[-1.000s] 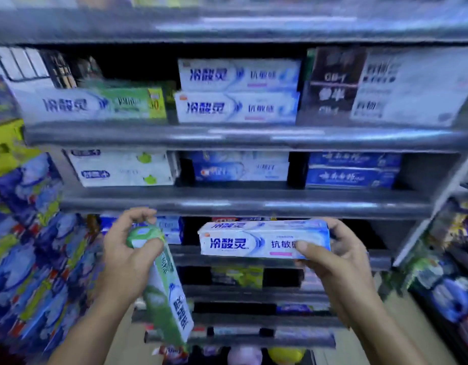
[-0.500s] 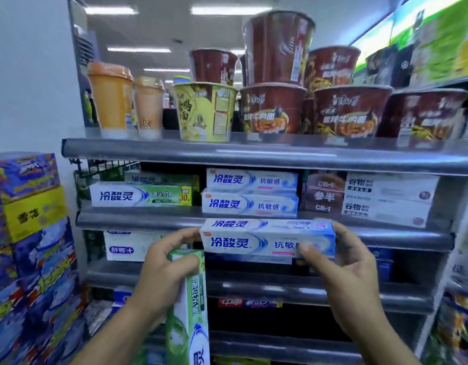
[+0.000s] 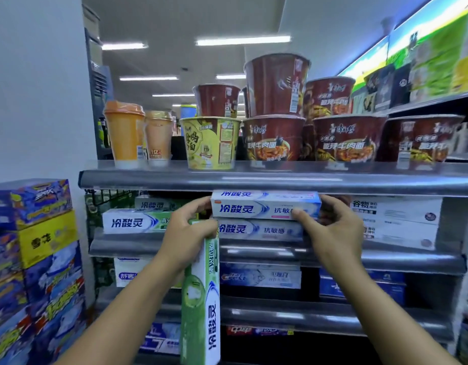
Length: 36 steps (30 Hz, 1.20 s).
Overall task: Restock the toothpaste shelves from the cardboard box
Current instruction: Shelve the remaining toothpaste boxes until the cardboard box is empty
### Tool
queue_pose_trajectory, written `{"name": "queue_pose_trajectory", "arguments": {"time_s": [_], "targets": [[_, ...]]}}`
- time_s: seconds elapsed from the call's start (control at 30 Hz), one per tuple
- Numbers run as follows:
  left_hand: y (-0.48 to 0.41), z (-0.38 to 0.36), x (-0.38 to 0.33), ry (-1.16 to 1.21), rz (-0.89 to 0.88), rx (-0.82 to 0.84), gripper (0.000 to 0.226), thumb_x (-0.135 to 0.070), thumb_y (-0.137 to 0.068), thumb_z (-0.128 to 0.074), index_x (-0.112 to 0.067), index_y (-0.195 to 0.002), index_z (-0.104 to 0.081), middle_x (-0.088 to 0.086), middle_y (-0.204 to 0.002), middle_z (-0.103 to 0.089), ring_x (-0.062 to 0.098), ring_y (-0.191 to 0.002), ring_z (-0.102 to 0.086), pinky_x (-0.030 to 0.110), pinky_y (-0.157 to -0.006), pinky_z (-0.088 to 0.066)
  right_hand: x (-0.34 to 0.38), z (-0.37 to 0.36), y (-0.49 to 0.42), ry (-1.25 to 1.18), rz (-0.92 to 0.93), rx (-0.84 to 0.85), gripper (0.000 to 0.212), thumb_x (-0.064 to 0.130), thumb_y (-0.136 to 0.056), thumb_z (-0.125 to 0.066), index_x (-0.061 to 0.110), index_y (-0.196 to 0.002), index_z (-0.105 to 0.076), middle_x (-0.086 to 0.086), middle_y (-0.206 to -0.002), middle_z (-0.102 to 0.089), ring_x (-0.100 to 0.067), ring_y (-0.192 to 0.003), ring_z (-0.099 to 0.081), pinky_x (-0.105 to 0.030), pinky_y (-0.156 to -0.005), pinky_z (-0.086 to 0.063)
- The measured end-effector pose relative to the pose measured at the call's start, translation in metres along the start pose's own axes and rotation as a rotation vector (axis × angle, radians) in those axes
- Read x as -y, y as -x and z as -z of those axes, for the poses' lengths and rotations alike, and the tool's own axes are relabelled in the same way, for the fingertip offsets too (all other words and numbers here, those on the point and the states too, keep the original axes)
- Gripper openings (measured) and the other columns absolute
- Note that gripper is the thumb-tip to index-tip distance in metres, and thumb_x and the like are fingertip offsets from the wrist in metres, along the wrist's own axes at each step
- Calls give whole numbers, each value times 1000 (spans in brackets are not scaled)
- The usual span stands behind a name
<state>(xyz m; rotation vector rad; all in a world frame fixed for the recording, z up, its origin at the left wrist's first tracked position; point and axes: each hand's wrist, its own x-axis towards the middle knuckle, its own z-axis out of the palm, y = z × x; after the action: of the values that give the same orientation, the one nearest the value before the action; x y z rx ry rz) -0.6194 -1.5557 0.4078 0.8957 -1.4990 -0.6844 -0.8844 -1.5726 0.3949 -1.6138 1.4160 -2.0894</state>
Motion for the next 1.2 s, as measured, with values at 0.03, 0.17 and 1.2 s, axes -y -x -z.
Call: {"name": "queue_pose_trajectory", "arguments": {"time_s": [0.03, 0.17, 1.2], "targets": [[-5, -1, -1, -8, 9, -10, 64, -27, -55, -63, -33, -118, -74, -15, -111, -76, 5, -97, -71, 22, -74, -58, 1, -3, -4, 35, 4, 5, 39, 45, -72, -87, 35, -102, -65, 21, -83, -67, 12, -80, -61, -7, -61, -46], [-23, -4, 4, -77, 124, 6, 48, -33, -50, -63, -26, -95, -77, -8, -99, -78, 18, -91, -70, 36, -79, -54, -3, -13, -15, 151, 12, 47, 28, 46, -79, -82, 23, -78, -65, 14, -70, -69, -1, -68, -64, -28, -61, -50], [6, 78, -7, 672, 151, -166, 30, -12, -62, -48, -13, -90, -59, 7, -77, -50, 26, -62, -52, 31, -56, -49, 57, -73, 135, -371, -353, 1098, 48, 30, -78, -82, 25, -124, -69, -10, -114, -75, -35, -110, -68, -45, -101, -51]]}}
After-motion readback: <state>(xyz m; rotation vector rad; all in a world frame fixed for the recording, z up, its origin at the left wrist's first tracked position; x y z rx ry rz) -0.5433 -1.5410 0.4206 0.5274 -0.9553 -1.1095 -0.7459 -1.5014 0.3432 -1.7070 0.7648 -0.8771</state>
